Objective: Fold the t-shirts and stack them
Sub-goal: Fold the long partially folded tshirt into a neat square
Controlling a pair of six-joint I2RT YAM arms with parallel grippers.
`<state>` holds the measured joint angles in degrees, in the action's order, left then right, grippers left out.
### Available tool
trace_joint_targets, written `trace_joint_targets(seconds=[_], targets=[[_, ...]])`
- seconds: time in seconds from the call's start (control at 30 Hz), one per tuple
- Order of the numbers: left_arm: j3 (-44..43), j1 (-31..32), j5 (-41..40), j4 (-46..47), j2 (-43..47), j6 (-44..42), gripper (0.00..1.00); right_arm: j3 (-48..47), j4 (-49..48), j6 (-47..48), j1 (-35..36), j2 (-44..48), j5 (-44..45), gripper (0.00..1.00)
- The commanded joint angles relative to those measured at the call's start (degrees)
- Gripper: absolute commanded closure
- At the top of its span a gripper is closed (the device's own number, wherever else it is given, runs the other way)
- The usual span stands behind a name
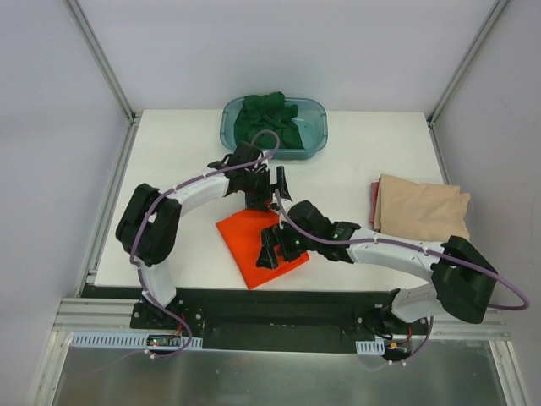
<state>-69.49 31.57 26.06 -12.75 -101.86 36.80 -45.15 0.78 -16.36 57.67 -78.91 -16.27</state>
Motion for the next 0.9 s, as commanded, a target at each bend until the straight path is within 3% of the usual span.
trace_joint_targets(seconds=[0.0, 0.17, 0.4, 0.53, 0.67, 0.87], targets=[[-7.22, 0.24, 2.94, 1.06, -5.17, -1.20, 0.01, 0.14, 1.24, 1.42, -1.50, -0.89, 3.53, 0.04], [-9.87, 0.24, 0.05, 0.45, -10.36, -0.85, 0.01, 3.74, 1.60, -0.16, -6.42, -2.82, 4.05, 0.04], [-5.22, -0.28, -10.05, -3.24, -9.59, 0.38, 0.01, 4.80, 1.68, 2.20, -13.97, -8.62, 3.88, 0.04], [0.13, -0.90, -15.33, -4.56, -4.76, 2.48, 0.01, 2.62, 2.91, 7.47, -20.21, -10.03, 2.57, 0.04], [6.81, -0.90, -13.67, -4.56, 2.44, 6.61, 0.01, -2.12, 5.37, 11.70, -23.91, -11.52, 0.63, 0.04], [13.41, -0.90, -15.96, -4.39, 15.27, 9.08, 0.01, -8.11, 11.78, 11.18, -24.45, -4.25, 0.53, 0.04]])
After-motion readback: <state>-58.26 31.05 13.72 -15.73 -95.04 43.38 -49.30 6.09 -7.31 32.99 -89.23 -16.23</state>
